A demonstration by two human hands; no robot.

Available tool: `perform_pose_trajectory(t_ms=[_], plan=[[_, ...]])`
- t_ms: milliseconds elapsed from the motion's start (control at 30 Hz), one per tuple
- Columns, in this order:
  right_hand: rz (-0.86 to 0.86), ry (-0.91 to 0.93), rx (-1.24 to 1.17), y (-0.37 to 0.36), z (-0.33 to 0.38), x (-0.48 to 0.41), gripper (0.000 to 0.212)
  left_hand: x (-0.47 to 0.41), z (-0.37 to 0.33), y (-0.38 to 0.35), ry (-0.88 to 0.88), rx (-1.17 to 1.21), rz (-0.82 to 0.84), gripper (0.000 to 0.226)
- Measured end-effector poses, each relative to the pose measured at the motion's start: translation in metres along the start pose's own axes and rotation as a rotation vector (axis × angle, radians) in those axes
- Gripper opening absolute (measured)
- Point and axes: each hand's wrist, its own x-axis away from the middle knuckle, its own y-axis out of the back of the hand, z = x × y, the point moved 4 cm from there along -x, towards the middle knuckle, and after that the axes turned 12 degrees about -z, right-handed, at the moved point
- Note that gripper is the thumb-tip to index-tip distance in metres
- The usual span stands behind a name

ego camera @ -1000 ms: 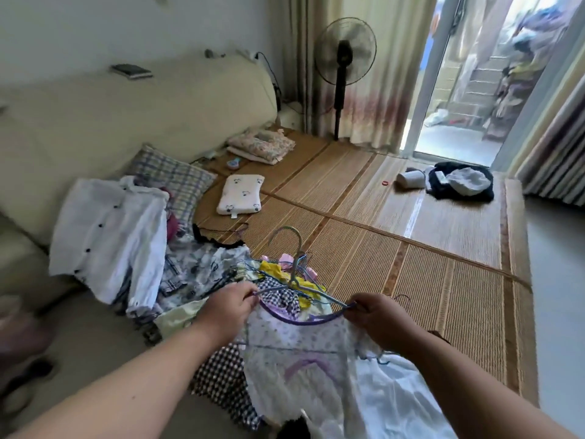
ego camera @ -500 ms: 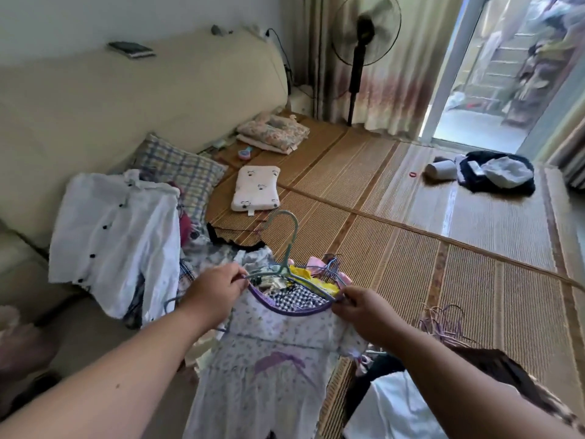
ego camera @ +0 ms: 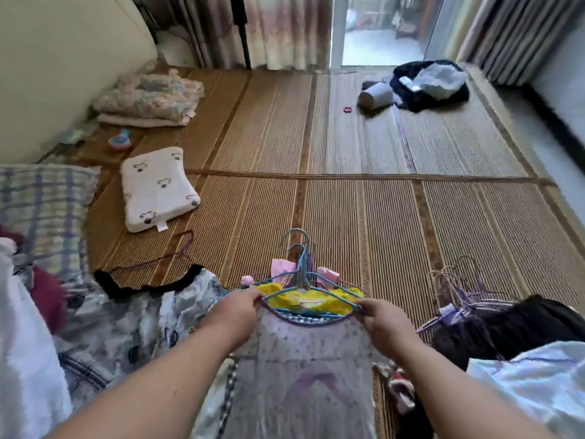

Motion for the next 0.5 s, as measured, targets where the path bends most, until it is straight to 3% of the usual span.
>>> perform_pose_trajectory(t_ms=[200, 300, 400, 500], plan=[[0.022, -0.135, 0.131, -0.043, -0.039, -0.064, 0.026, -0.083, 0.004, -0.059, 0.014, -0.037, 0.03, 0.028], [0.023, -0.163, 0.12, -0.057, -0.049, -0.078, 0.039, -0.1, 0.005, -0.072, 0.054, -0.032, -0.02, 0.033], [0.002, -0.159, 0.058, -0.052, -0.056, -0.067, 0.057, -0.096, -0.002, -0.079, 0.036, -0.102, -0.08, 0.039], [-0.006, -0.1, -0.016, -0.027, -0.073, -0.033, 0.055, -0.074, -0.035, -0.095, -0.079, -0.105, 0.003, 0.057]])
